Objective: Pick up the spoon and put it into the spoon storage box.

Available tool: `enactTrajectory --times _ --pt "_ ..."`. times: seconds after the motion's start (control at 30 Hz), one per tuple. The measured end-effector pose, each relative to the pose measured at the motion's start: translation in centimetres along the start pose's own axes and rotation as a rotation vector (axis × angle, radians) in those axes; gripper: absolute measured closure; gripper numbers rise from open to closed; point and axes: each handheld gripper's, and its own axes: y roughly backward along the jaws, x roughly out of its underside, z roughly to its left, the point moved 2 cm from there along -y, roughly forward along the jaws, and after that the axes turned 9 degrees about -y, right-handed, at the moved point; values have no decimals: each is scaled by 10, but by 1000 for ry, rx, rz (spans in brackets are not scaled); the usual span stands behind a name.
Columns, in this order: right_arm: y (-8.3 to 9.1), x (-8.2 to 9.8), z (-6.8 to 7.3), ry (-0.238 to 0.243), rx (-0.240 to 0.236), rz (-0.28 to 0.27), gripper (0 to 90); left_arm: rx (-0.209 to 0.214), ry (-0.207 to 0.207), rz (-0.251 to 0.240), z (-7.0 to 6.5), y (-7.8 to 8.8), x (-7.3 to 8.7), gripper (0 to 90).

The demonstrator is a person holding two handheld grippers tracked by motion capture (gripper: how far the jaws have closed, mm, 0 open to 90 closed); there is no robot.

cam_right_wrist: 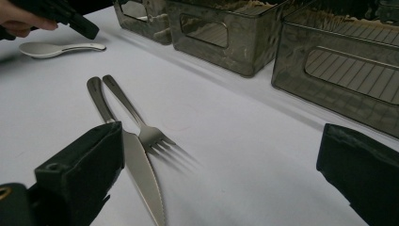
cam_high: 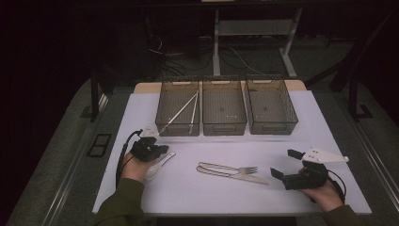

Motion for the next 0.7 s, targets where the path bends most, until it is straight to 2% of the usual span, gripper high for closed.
enactTrajectory --times 0.07,0.2,0.47,0.6,0.7 --pt "0 0 1 4 0 3 14 -3 4 19 2 -4 1 885" --pt "0 0 0 1 1 2 14 11 12 18 3 -7 1 885" --pt "0 0 0 1 1 2 14 67 -17 40 -5 -10 -2 886" --pt "0 0 -1 -1 3 0 14 92 -55 53 -12 -9 -5 886" --pt "0 0 -1 -7 4 0 14 112 -68 58 -17 -9 -6 886"
